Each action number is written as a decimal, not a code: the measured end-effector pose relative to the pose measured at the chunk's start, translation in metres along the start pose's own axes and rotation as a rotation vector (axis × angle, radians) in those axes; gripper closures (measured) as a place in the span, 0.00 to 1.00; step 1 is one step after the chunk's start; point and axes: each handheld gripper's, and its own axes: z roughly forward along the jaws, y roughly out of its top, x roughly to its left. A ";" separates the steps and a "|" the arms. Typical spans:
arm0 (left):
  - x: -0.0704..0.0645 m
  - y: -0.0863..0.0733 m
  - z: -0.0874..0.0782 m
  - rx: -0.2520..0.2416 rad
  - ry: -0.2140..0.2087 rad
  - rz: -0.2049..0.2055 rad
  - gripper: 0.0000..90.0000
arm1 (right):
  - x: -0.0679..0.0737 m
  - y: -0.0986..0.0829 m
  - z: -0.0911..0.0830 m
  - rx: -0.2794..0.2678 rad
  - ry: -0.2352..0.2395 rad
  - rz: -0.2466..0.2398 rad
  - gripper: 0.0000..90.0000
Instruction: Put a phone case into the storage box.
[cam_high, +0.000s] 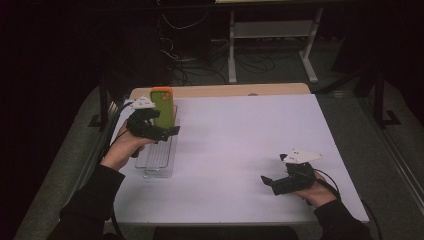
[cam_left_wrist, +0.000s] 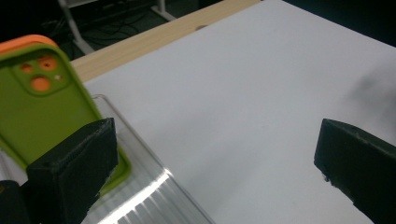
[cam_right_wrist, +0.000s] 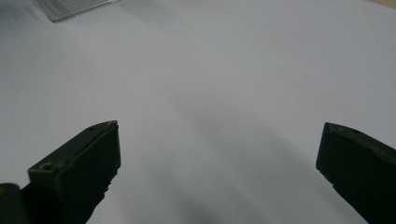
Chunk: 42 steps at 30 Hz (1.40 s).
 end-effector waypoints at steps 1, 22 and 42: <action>-0.002 -0.002 0.001 -0.003 -0.010 0.003 0.00 | 0.000 0.000 0.000 -0.003 0.002 0.003 0.00; -0.031 -0.046 -0.003 -0.012 -0.086 0.043 0.00 | 0.001 0.000 0.000 0.004 0.017 0.005 0.00; -0.042 -0.074 -0.007 -0.040 -0.099 0.038 0.00 | 0.001 0.000 -0.001 -0.002 0.021 -0.011 0.00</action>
